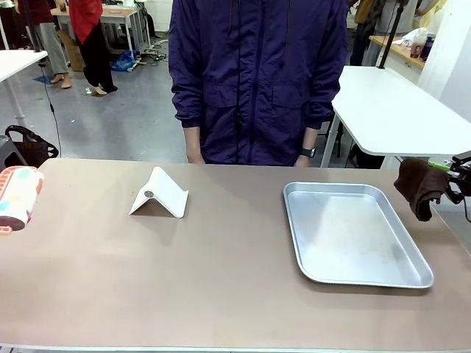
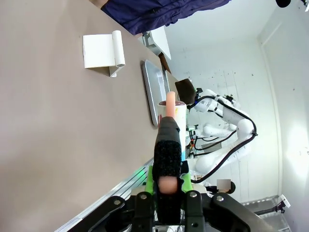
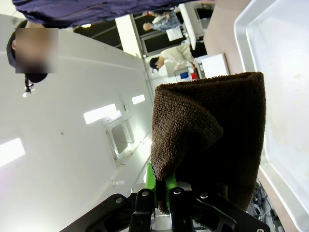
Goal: Clean the surface of the table.
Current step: Return the Lint Roller and towel to their original positions.
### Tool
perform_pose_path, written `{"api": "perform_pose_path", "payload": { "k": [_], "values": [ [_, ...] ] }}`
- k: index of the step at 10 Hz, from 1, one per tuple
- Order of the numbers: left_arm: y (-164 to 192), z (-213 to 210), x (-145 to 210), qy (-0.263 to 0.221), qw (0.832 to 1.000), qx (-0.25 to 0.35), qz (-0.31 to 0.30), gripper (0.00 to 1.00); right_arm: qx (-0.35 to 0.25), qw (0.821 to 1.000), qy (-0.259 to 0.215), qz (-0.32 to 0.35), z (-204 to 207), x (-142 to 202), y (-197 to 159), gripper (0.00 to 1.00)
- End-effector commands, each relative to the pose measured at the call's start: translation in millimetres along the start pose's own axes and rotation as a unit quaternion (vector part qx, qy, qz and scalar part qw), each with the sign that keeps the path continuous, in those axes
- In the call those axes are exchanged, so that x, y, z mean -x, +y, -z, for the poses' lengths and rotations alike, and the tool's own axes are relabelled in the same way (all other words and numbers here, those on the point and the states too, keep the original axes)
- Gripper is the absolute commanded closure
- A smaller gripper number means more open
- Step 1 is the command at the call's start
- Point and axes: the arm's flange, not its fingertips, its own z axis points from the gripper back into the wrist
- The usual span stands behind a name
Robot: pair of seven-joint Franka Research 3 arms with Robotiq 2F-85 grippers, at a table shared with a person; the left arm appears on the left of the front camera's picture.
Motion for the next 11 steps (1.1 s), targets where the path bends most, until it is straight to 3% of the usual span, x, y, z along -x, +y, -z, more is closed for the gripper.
{"api": "perform_pose_path", "payload": {
  "k": [1, 3, 5, 7, 11],
  "values": [
    [-32.9, 29.6, -23.7, 0.023, 1.000, -0.010, 0.002, 0.77, 0.029, 0.999, 0.013, -0.027, 65.5, 12.4, 29.8, 0.91],
    [-69.4, 80.3, -43.4, 0.069, 0.997, -0.046, 0.007, 0.77, 0.072, 0.996, 0.047, -0.034, 135.4, 11.3, 46.3, 0.91],
    [-107.2, 142.1, -69.0, 0.036, 0.997, -0.068, 0.015, 0.77, 0.092, 0.994, 0.053, -0.030, 212.8, 19.0, 49.4, 0.91],
    [-135.7, 210.4, -95.8, 0.040, 0.989, -0.143, 0.015, 0.77, 0.146, 0.986, 0.066, -0.043, 299.3, 33.3, 26.7, 0.91],
    [-136.0, 300.0, -135.2, 0.082, 0.963, -0.256, -0.002, 0.77, 0.185, 0.977, 0.088, -0.056, 376.4, 39.9, -33.2, 0.91]
  ]
}}
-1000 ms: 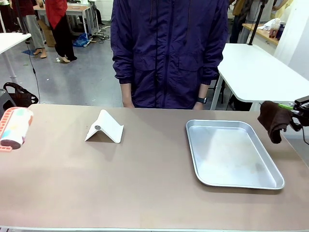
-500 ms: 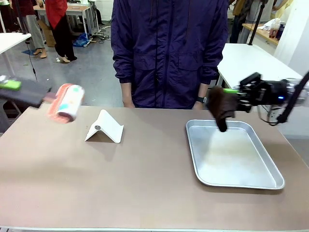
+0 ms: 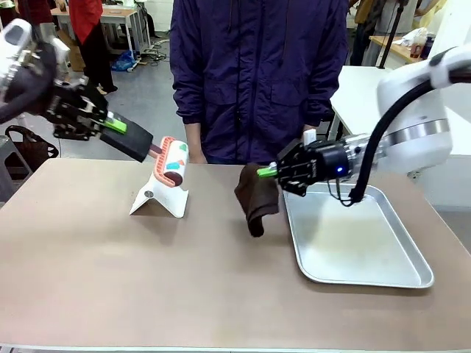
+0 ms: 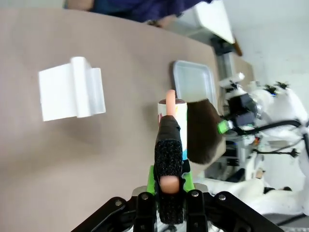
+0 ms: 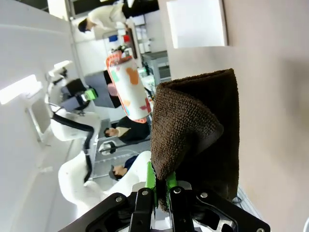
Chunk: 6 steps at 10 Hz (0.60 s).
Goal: Clean the surface of the table.
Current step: Return the Lint Roller and towel to their original positions.
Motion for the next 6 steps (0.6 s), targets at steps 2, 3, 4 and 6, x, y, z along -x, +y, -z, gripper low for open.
{"api": "perform_pose_path", "payload": {
  "k": [2, 3, 4, 6],
  "values": [
    [8.7, 39.5, -37.6, 0.015, 0.995, -0.088, -0.038, 0.77, -0.006, 1.000, -0.022, 0.003, 13.8, -16.8, -27.8, 0.91],
    [10.5, 52.6, -43.8, 0.016, 0.994, -0.105, -0.034, 0.77, 0.001, 1.000, -0.023, 0.005, 17.5, -19.5, -40.2, 0.91],
    [10.3, 62.9, -48.8, 0.018, 0.993, -0.111, -0.032, 0.77, 0.008, 1.000, -0.024, 0.014, 19.5, -21.3, -49.0, 0.91],
    [9.2, 80.6, -55.4, 0.020, 0.991, -0.133, -0.029, 0.77, 0.017, 0.999, -0.022, 0.043, 18.7, -28.6, -59.3, 0.91]
  ]
}}
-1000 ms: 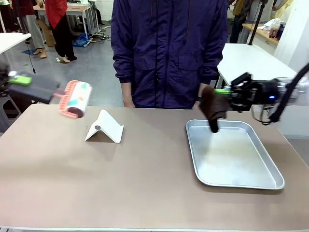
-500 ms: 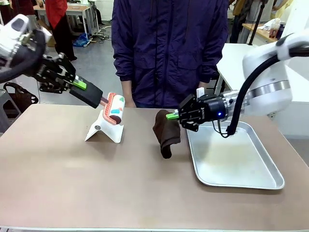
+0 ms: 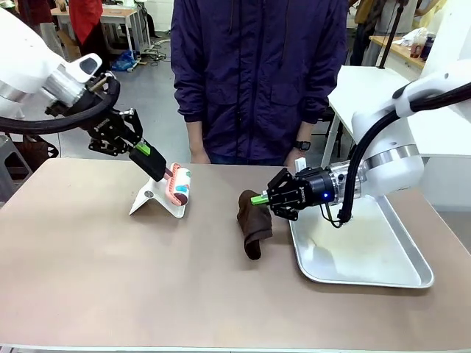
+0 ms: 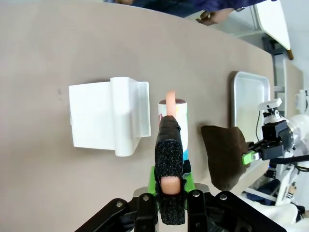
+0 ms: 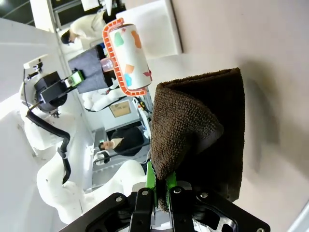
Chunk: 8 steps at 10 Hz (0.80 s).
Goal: Clean the surface of the table.
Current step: Return the Lint Roller and towel to their original positions.
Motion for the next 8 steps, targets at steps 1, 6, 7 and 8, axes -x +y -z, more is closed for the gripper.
{"api": "perform_pose_path", "payload": {
  "k": [1, 6, 7, 8],
  "values": [
    [-9.4, 0.7, -7.1, -0.007, 1.000, -0.023, -0.002, 0.77, 0.004, 1.000, 0.023, 0.018, 1.0, -9.3, 4.8, 0.91],
    [-4.2, 5.1, -2.1, 0.000, 1.000, -0.008, 0.003, 0.77, 0.000, 1.000, 0.000, 0.000, 0.0, 0.0, 0.0, 0.91],
    [-3.8, 7.1, -3.5, 0.006, 1.000, -0.006, 0.003, 0.77, 0.003, 1.000, 0.005, 0.007, 0.9, -2.6, -4.8, 0.91],
    [-0.4, 14.0, -3.6, -0.013, 1.000, -0.021, 0.012, 0.77, -0.004, 1.000, 0.003, -0.025, 9.0, -1.6, 3.2, 0.91]
  ]
}}
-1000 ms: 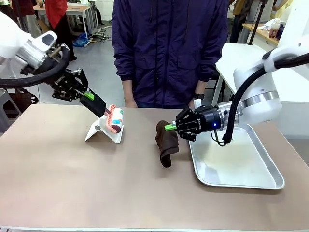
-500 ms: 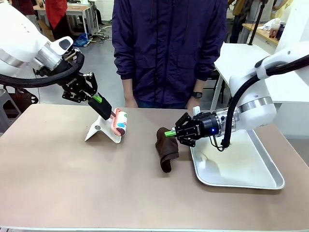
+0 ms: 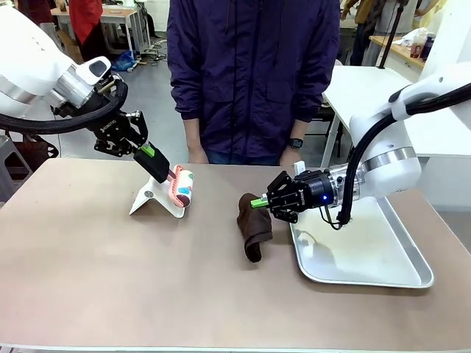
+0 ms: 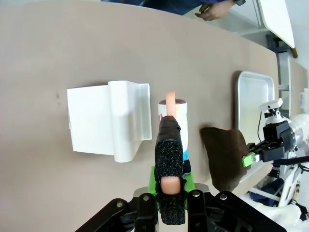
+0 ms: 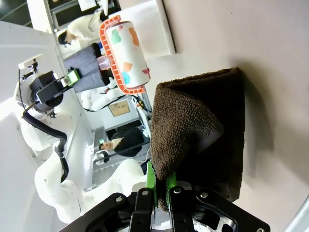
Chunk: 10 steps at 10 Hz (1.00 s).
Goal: Clean the surface of the table.
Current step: Return the Lint Roller and towel to their original positions.
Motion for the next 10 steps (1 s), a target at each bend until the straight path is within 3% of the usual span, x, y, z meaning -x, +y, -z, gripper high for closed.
{"api": "perform_pose_path", "payload": {
  "k": [1, 5, 10],
  "values": [
    [4.5, 7.1, -1.8, -0.003, 1.000, -0.009, 0.010, 0.77, 0.007, 1.000, -0.016, -0.025, 19.5, -3.5, 9.6, 0.91],
    [13.3, 19.4, -12.8, -0.002, 1.000, -0.013, -0.008, 0.77, 0.020, 0.997, -0.076, -0.018, 36.5, -13.4, 4.0, 0.91],
    [20.4, 29.5, -25.2, -0.008, 0.999, -0.023, -0.027, 0.77, 0.010, 0.998, -0.067, -0.007, 37.6, -22.3, -2.2, 0.91]
  ]
}}
